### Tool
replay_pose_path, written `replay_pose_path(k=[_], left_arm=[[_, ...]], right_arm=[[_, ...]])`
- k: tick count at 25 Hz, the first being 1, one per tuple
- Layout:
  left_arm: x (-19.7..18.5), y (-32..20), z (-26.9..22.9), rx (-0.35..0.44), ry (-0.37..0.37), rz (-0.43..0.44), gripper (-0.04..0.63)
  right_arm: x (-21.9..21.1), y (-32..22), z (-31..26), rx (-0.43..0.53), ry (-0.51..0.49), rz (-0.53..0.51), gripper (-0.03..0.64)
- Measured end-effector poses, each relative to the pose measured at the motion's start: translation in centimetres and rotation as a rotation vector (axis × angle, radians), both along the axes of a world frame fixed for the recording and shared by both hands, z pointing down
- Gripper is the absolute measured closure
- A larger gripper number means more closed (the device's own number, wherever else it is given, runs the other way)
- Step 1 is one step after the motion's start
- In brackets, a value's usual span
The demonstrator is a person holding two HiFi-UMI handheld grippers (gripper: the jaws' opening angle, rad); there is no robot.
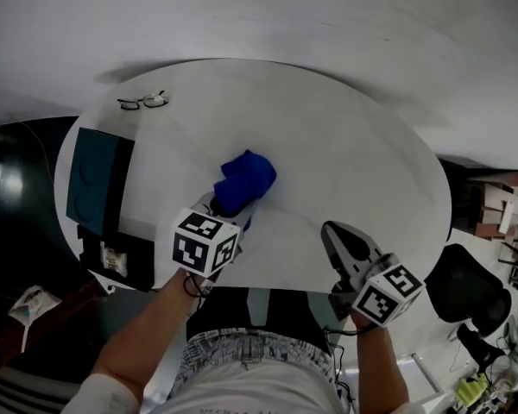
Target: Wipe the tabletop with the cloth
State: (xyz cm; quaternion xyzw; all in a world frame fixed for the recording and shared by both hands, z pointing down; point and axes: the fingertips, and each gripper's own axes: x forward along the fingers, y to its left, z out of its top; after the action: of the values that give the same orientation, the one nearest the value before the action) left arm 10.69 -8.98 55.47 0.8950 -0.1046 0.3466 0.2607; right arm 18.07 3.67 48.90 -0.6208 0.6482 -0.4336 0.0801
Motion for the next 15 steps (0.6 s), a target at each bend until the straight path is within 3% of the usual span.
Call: replay_pose_path(k=[15], left_arm=[[7.0, 6.1, -0.3, -0.026, 0.028, 0.136, 0.483]], right_arm=[[3.7, 3.9, 0.1, 0.005, -0.004, 0.079, 0.611]])
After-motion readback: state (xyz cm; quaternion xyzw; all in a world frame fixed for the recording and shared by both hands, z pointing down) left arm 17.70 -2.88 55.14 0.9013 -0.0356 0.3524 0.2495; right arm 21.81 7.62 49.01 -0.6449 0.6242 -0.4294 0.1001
